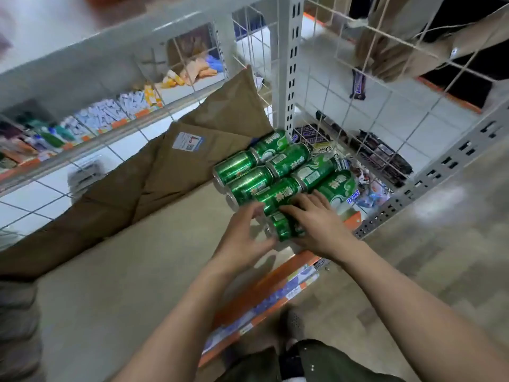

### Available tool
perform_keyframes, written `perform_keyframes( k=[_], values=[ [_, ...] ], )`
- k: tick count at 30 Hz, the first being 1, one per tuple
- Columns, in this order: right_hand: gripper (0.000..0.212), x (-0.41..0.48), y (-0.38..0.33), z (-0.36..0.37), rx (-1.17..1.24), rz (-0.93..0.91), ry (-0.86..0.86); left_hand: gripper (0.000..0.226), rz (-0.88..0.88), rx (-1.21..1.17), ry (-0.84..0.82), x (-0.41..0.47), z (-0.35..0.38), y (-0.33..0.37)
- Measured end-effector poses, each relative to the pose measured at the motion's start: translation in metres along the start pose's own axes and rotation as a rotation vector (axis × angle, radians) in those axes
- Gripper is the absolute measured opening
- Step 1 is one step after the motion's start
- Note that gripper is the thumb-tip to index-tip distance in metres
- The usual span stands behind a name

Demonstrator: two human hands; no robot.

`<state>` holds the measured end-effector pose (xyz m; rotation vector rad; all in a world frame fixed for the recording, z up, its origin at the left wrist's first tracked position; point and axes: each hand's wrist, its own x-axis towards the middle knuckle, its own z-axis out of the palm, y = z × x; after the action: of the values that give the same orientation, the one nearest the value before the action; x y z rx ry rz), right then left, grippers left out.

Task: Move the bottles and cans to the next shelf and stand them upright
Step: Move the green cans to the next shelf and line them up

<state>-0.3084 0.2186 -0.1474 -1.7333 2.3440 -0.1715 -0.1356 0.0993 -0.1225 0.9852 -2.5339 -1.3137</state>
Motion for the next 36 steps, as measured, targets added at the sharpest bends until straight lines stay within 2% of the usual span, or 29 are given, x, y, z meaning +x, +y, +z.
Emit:
perform_keyframes(
  k=[3,6,9,11,13,15,20,22,25,28,34,36],
  values=[
    [0.073,0.002,-0.010,-0.014,0.049,-0.068,-0.045,0.053,0.085,0.056,-0.069,-0.002,-0.007,0.010],
    [0.065,0.010,-0.027,-0.025,0.188,-0.109,-0.074,0.050,0.067,0.107,-0.067,-0.005,-0.004,0.013],
    [0.058,0.014,-0.036,-0.019,0.305,-0.104,-0.118,0.079,-0.011,0.205,-0.083,-0.006,0.003,0.001],
    [0.068,0.009,-0.033,-0.014,0.344,-0.063,-0.141,0.084,-0.029,0.211,-0.099,-0.006,0.005,-0.010],
    [0.086,0.001,-0.024,-0.010,0.383,-0.032,-0.179,0.079,-0.039,0.216,-0.098,-0.005,0.005,-0.017],
    [0.091,-0.004,-0.017,-0.006,0.487,0.006,-0.190,0.074,-0.033,0.243,-0.070,-0.004,0.006,-0.023],
    [0.074,0.010,-0.023,-0.017,0.619,-0.033,-0.032,0.055,-0.051,0.238,0.025,-0.007,-0.010,-0.030],
    [0.076,0.023,-0.038,-0.028,0.633,-0.120,0.006,0.061,-0.047,0.186,0.040,-0.010,-0.020,-0.032],
    [0.075,0.040,-0.062,-0.029,0.539,-0.253,-0.045,0.055,-0.066,-0.115,0.069,-0.015,-0.027,-0.037],
    [0.076,0.044,-0.065,-0.024,0.587,-0.238,-0.078,0.062,-0.133,-0.275,0.148,-0.021,-0.020,-0.048],
    [0.068,0.038,-0.049,-0.013,0.738,-0.212,-0.010,0.060,-0.114,-0.275,0.163,-0.018,-0.002,-0.057],
    [0.075,0.036,-0.042,-0.016,0.772,-0.178,-0.056,0.061,-0.109,-0.252,0.151,-0.016,-0.004,-0.058]
  ],
)
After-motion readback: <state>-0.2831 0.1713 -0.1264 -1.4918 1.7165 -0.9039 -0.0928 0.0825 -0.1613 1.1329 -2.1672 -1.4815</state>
